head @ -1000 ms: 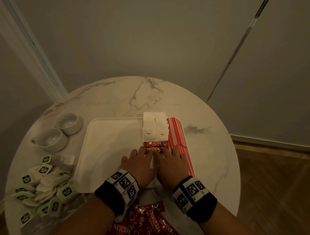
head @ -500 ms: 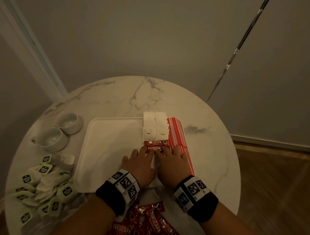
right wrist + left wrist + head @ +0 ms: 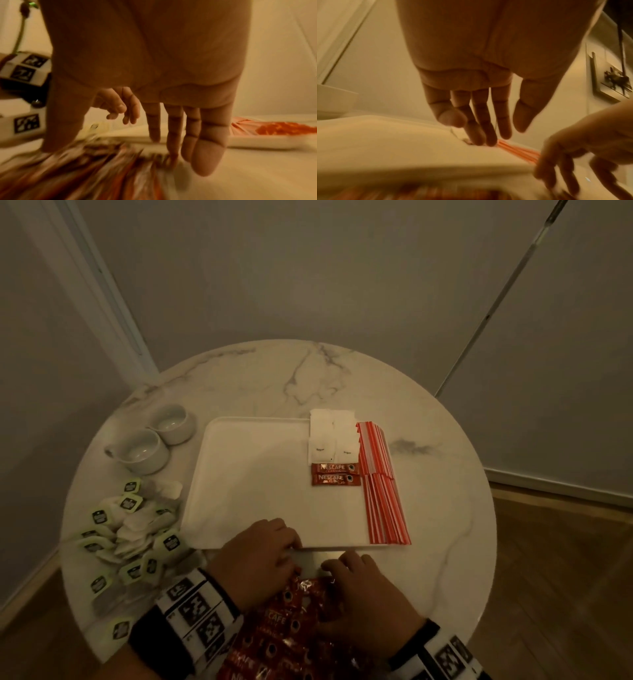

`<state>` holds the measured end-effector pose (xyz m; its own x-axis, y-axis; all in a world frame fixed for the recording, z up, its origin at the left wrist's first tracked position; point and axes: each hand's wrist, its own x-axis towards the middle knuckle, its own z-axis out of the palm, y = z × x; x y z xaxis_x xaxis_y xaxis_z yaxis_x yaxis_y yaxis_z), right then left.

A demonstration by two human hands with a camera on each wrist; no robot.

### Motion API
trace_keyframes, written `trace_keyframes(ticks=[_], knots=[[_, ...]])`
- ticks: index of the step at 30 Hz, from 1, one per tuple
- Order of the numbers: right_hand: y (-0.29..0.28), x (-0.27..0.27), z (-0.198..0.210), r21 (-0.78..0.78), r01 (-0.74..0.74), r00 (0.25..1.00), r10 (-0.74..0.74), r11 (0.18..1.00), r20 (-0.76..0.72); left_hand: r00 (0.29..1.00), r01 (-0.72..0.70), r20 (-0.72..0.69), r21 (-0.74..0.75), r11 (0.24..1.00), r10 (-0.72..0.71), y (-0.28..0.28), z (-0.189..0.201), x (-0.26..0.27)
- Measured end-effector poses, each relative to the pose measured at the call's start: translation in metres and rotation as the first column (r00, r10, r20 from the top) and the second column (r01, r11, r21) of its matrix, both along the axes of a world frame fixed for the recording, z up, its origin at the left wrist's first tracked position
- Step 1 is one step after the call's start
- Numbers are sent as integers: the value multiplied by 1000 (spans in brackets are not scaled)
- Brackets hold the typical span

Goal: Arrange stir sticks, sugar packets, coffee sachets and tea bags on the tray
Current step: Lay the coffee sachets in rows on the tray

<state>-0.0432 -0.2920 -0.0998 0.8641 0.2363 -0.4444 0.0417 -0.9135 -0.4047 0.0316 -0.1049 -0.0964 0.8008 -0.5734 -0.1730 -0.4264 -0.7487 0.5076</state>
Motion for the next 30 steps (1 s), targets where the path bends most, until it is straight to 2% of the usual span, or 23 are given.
trace_keyframes(ticks=[5, 8, 12, 17, 21, 24, 26, 28, 30], knots=[[14, -17, -15, -112, -39, 996, 48, 993, 81, 972, 234, -26, 235, 944, -234, 11, -19, -37], [19, -15, -19, -98, -13, 993, 24, 995, 113, 965, 232, 52, 283, 930, -257, 7, -25, -46], [24, -10, -23, -7, 57, 985, -56, 998, 165, 966, 196, 110, 287, 937, -236, 3, -27, -43], [24, -4, -26, 112, 133, 966, -154, 985, 208, 976, 172, 85, 263, 949, -200, 0, -29, -34], [18, -3, -22, 141, 173, 952, -203, 975, 229, 987, 130, 73, 134, 982, -140, 3, -29, -25], [10, -1, -12, 97, 171, 950, -190, 981, 247, 998, 12, 63, -81, 997, -6, 8, -16, -14], [5, 2, 0, 143, 185, 944, -216, 972, 251, 994, -88, 46, -245, 966, 103, 11, 0, -6], [5, 9, 15, 289, 232, 936, -294, 929, 192, 967, -250, -68, -413, 876, 244, 13, 18, 3], [10, 19, 29, 496, 314, 926, -376, 809, 27, 894, -447, -323, -584, 678, 311, 12, 34, 12]])
